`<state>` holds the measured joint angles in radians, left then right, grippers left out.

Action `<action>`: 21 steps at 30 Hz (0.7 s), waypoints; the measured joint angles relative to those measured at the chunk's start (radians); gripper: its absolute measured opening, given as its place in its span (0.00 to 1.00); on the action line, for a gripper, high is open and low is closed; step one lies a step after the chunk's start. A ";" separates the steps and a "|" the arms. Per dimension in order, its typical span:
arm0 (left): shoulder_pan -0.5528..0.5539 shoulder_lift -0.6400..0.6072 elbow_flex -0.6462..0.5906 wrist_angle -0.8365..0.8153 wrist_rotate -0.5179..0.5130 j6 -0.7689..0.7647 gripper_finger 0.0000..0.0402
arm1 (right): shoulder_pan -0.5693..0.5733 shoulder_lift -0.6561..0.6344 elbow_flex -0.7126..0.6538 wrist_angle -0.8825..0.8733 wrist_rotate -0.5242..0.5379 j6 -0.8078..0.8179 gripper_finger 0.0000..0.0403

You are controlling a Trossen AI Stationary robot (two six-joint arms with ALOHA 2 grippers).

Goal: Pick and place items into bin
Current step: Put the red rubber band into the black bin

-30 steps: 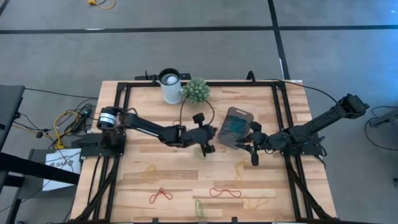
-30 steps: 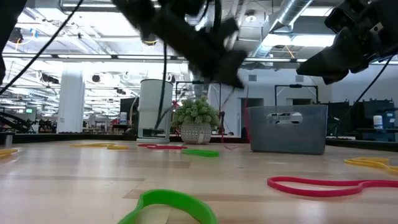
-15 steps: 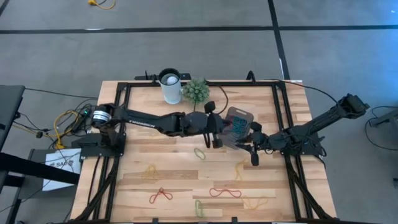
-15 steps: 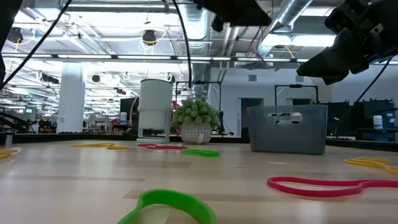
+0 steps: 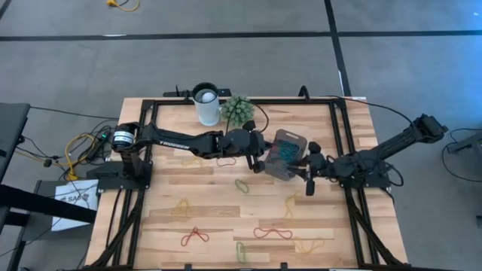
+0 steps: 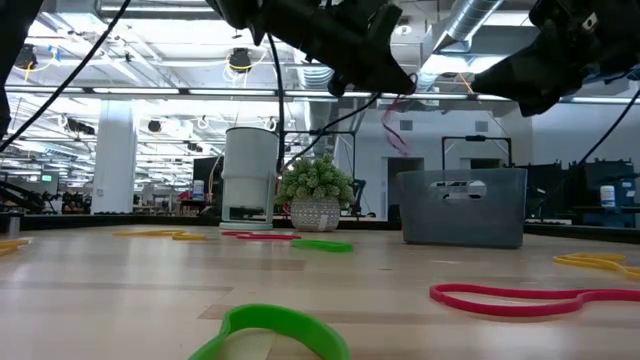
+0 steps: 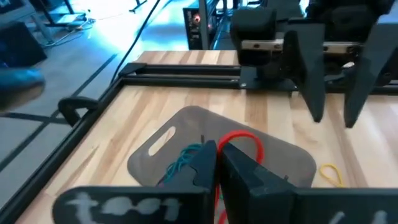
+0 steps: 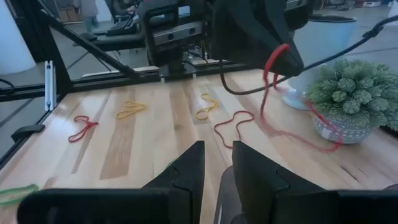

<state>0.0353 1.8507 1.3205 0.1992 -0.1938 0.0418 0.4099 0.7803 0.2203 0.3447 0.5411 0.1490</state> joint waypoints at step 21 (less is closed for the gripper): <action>0.008 0.225 0.041 0.213 0.030 -0.077 0.00 | 0.000 0.019 0.000 0.008 0.010 -0.018 0.19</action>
<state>0.0429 2.0756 1.3613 0.4123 -0.1635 -0.0356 0.4099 0.7993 0.2203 0.3529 0.5514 0.1307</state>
